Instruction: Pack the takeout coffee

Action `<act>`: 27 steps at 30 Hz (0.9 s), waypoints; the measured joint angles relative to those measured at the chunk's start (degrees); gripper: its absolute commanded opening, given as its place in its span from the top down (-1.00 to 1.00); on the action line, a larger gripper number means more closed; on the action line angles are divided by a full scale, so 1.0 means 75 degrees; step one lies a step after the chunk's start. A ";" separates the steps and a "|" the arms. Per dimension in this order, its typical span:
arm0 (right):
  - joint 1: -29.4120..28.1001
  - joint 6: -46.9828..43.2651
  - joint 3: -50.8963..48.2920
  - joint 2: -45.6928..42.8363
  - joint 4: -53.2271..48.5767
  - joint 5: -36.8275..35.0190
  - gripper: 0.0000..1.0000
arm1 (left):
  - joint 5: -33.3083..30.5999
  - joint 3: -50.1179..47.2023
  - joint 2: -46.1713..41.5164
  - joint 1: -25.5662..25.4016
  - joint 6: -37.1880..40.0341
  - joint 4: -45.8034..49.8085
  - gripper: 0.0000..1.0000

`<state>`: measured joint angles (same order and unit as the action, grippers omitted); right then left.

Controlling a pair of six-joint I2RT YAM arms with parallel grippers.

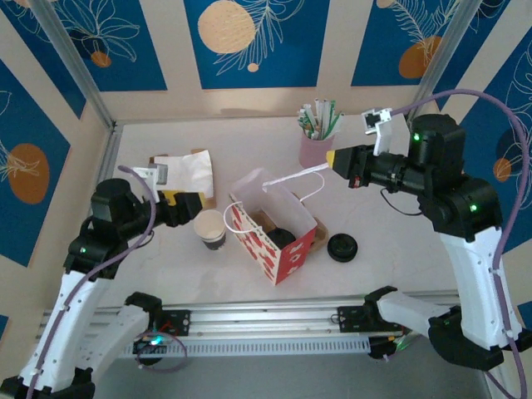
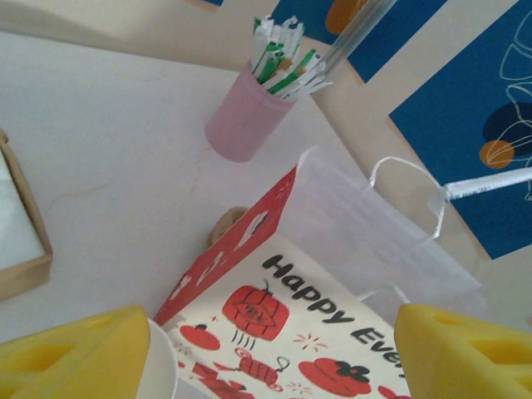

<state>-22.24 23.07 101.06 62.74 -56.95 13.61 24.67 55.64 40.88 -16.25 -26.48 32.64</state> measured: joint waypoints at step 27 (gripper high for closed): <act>-0.2334 -0.0329 -0.0087 0.1848 -0.0184 -0.1958 0.93 | 0.0533 -0.0638 -0.0221 0.0003 -0.0085 -0.0583 -0.63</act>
<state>-39.75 20.60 100.40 76.60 -58.33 -1.08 28.67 50.85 39.22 -16.23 -27.11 28.27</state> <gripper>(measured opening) 0.070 0.810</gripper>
